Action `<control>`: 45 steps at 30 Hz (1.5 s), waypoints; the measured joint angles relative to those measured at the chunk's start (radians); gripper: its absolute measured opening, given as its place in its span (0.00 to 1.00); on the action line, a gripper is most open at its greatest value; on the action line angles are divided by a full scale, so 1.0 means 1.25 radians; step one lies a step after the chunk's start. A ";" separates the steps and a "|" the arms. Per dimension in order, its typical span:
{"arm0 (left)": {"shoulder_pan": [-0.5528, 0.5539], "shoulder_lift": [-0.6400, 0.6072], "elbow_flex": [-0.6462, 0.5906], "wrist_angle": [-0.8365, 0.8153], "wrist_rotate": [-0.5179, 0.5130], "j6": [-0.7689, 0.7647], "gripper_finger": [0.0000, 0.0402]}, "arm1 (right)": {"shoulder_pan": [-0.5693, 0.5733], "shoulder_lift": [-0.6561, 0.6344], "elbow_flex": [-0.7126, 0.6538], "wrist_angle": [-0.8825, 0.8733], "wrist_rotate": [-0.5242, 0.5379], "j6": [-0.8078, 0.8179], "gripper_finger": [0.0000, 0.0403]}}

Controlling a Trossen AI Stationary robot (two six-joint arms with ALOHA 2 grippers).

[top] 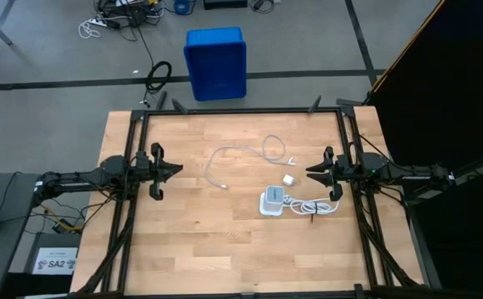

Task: Insert USB
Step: Return to Home Position

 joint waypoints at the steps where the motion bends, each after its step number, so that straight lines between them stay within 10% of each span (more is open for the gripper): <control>1: 0.000 0.000 0.000 0.000 0.000 0.000 0.00 | 0.000 0.000 0.000 0.000 0.000 0.000 0.15; 45: 0.000 0.000 0.000 0.000 0.002 0.000 0.00 | 0.000 0.000 0.000 0.000 0.000 0.000 0.17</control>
